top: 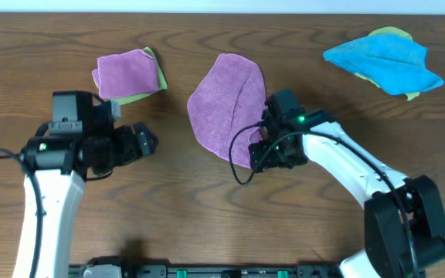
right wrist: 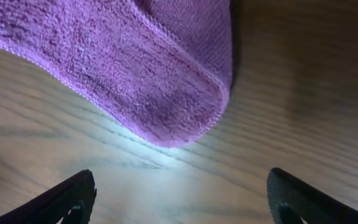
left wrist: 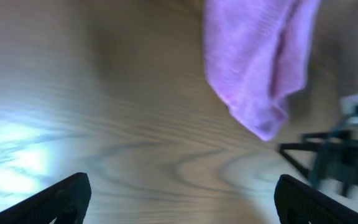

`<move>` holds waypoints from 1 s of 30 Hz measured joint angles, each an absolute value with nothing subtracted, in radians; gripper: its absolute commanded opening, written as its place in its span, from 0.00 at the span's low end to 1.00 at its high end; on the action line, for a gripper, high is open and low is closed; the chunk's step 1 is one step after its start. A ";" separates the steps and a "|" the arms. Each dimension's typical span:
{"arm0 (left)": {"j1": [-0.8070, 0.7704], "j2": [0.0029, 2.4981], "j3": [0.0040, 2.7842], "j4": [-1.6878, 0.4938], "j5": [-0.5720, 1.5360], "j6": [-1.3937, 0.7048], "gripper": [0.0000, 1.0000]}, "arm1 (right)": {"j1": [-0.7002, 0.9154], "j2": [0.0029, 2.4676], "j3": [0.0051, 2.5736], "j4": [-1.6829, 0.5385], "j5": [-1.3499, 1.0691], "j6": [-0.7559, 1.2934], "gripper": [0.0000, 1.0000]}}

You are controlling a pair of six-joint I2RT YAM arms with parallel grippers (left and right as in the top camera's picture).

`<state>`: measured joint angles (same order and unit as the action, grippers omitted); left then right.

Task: Fold the cloth
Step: 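Lay the purple cloth down and move the left arm toward it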

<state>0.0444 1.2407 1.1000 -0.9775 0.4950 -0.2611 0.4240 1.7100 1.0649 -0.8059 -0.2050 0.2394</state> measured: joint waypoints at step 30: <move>0.044 1.390 1.100 -0.855 0.700 -0.366 0.96 | 0.402 1.678 0.774 -0.234 -0.294 0.501 0.35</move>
